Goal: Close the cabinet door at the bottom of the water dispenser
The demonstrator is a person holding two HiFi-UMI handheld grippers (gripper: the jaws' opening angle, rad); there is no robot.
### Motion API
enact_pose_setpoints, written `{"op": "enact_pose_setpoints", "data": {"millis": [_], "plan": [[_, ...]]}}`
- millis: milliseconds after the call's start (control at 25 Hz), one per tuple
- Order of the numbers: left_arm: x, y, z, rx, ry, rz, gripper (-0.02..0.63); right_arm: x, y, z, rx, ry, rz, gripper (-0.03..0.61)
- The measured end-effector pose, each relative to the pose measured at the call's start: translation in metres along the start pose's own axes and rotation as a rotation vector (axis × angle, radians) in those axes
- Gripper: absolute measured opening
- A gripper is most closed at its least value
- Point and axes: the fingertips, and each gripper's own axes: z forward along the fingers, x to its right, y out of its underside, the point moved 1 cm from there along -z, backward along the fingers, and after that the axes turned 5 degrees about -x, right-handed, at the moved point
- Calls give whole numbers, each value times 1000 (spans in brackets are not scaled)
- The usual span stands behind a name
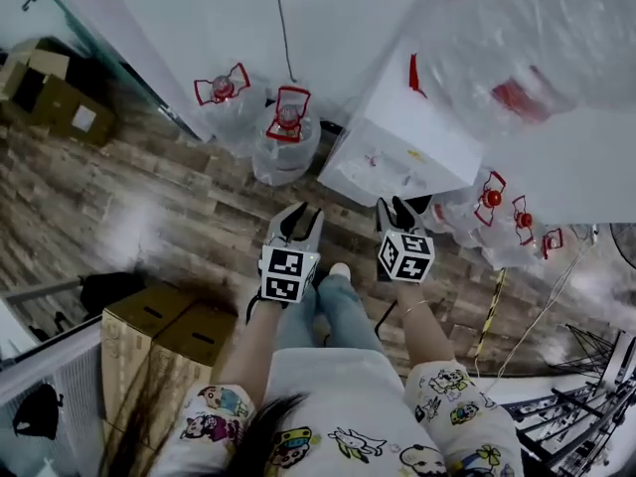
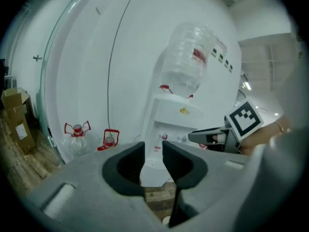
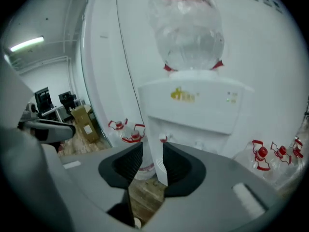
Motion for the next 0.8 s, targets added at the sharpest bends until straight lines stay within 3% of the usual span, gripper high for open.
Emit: {"op": "enact_pose_setpoints", "data": {"millis": [200,480,600,800], "plan": [[2,-69,-43,125,28,67,114,-36,-77,-61,212,-50,14,135],[27,-137,-104,250,63,122,91,-77,-140,-150,405,-153,-19,109],[38,-151,-128,284,105,147,87,-95,-157,-185,491,-218,-19,86],[49,-158,-167,313,137,188,87,-122,-168,-222,535,-301,-75,62]]}}
